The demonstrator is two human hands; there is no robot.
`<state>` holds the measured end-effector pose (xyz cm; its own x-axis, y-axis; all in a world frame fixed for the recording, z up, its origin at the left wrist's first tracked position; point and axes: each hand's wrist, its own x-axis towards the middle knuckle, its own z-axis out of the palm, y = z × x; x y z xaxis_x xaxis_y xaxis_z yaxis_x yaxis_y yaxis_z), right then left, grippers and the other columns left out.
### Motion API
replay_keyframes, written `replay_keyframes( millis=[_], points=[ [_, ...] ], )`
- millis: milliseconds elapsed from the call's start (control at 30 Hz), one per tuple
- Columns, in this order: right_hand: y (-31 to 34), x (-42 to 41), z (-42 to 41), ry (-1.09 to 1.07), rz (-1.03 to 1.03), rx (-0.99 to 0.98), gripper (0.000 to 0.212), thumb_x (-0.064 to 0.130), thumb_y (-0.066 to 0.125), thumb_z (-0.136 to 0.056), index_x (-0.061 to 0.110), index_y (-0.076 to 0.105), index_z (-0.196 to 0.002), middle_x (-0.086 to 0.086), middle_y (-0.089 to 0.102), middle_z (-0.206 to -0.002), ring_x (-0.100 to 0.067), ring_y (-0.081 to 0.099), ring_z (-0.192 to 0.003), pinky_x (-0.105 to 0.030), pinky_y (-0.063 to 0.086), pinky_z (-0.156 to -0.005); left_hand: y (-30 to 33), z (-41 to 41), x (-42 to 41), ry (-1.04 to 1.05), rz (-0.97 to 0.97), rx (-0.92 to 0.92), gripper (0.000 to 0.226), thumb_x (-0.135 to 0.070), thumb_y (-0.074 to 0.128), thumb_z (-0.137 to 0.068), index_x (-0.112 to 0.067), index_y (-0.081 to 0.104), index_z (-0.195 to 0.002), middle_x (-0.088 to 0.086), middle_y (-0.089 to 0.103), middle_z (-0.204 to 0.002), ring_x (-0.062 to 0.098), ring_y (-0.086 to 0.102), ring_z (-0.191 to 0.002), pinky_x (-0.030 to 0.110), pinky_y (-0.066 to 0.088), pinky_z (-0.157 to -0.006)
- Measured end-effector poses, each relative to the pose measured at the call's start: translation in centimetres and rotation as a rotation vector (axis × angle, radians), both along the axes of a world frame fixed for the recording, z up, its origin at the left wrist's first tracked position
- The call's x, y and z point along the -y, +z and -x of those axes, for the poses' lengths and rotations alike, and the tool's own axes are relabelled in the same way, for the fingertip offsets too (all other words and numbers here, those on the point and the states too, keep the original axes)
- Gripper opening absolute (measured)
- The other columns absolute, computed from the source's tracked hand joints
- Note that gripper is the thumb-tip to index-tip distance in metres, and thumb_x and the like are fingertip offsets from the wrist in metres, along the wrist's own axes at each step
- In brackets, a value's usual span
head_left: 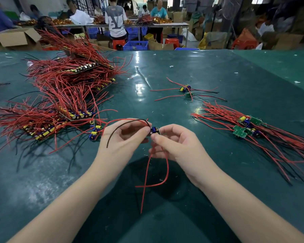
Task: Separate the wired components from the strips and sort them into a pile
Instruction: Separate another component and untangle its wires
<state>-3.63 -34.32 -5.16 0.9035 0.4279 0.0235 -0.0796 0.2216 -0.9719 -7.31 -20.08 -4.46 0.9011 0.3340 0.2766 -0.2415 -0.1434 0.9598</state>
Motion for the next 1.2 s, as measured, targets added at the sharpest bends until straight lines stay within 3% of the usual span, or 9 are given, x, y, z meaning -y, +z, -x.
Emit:
replay_keyframes(
  millis=[167, 367, 467, 600, 700, 867, 967, 1133, 1200],
  points=[
    [0.52, 0.40, 0.06, 0.149, -0.061, -0.170, 0.002, 0.007, 0.061, -0.090, 0.005, 0.060, -0.089, -0.008, 0.067, -0.070, -0.023, 0.068, -0.062, -0.029, 0.058, -0.062, 0.28, -0.14, -0.39, -0.176, 0.493, -0.213, 0.010, 0.000, 0.057, -0.086, -0.006, 0.064, -0.083, 0.003, 0.069, -0.071, 0.010, 0.064, -0.063, 0.018, 0.054, -0.061],
    [0.52, 0.36, 0.21, 0.184, -0.055, -0.194, 0.005, 0.008, 0.059, -0.092, 0.010, 0.059, -0.087, -0.007, 0.067, -0.072, -0.019, 0.066, -0.060, -0.026, 0.056, -0.060, 0.42, -0.42, -0.51, -0.240, 0.764, -0.367, 0.008, -0.008, 0.061, -0.072, -0.007, 0.065, -0.079, 0.003, 0.066, -0.066, 0.012, 0.064, -0.058, 0.020, 0.056, -0.057],
    [0.26, 0.28, 0.17, 0.142, -0.006, -0.137, 0.001, 0.009, 0.061, -0.091, 0.009, 0.060, -0.091, -0.008, 0.069, -0.077, -0.019, 0.065, -0.059, -0.026, 0.056, -0.059, -0.07, -0.51, -0.56, -0.223, 0.623, -0.316, 0.004, -0.007, 0.060, -0.082, -0.009, 0.064, -0.082, 0.004, 0.068, -0.073, 0.014, 0.064, -0.067, 0.024, 0.058, -0.069],
    [0.13, 0.35, 0.01, 0.095, 0.034, -0.056, 0.002, 0.008, 0.064, -0.090, 0.009, 0.063, -0.091, -0.009, 0.072, -0.079, -0.019, 0.065, -0.057, -0.025, 0.054, -0.058, -0.16, -0.13, -0.47, -0.174, 0.329, -0.190, 0.022, -0.019, 0.070, -0.067, -0.008, 0.070, -0.085, 0.009, 0.071, -0.083, 0.016, 0.065, -0.075, 0.026, 0.056, -0.080],
    [0.04, 0.45, -0.04, 0.061, 0.110, -0.017, 0.012, 0.019, 0.071, -0.085, 0.009, 0.067, -0.090, -0.008, 0.072, -0.076, -0.019, 0.067, -0.059, -0.025, 0.054, -0.058, -0.12, -0.01, -0.41, -0.149, 0.225, -0.134, 0.021, -0.023, 0.073, -0.065, -0.010, 0.074, -0.081, 0.007, 0.074, -0.086, 0.014, 0.067, -0.080, 0.027, 0.057, -0.082],
    [0.10, 0.58, -0.11, 0.083, 0.112, -0.036, 0.013, 0.021, 0.071, -0.084, 0.009, 0.072, -0.079, -0.008, 0.072, -0.072, -0.016, 0.068, -0.060, -0.022, 0.054, -0.059, -0.11, 0.08, -0.03, -0.142, 0.196, -0.100, 0.021, -0.021, 0.071, -0.068, -0.006, 0.073, -0.083, 0.007, 0.075, -0.085, 0.012, 0.068, -0.078, 0.021, 0.055, -0.072],
    [0.19, 0.66, -0.11, 0.077, 0.089, 0.002, 0.013, 0.020, 0.073, -0.082, 0.008, 0.072, -0.079, -0.007, 0.071, -0.070, -0.016, 0.067, -0.058, -0.022, 0.054, -0.060, 0.09, 0.12, -0.25, -0.166, 0.287, -0.122, 0.027, -0.022, 0.072, -0.065, -0.007, 0.074, -0.087, 0.010, 0.074, -0.086, 0.015, 0.069, -0.077, 0.023, 0.056, -0.072],
    [0.17, 0.44, 0.21, 0.059, 0.092, 0.094, 0.010, 0.015, 0.073, -0.083, 0.005, 0.070, -0.080, -0.005, 0.072, -0.069, -0.014, 0.065, -0.056, -0.021, 0.053, -0.056, 0.52, 0.17, -0.57, -0.264, 0.447, -0.265, 0.015, -0.019, 0.069, -0.065, -0.017, 0.079, -0.075, 0.003, 0.074, -0.079, 0.008, 0.069, -0.068, 0.017, 0.055, -0.063],
    [0.26, 0.36, 0.28, 0.060, 0.076, 0.104, 0.008, 0.013, 0.073, -0.083, 0.006, 0.071, -0.079, -0.006, 0.072, -0.069, -0.014, 0.065, -0.056, -0.021, 0.053, -0.057, 0.63, 0.12, -0.69, -0.268, 0.468, -0.283, 0.013, -0.020, 0.070, -0.065, -0.019, 0.079, -0.074, 0.005, 0.076, -0.086, 0.008, 0.070, -0.071, 0.016, 0.055, -0.063]
  ],
)
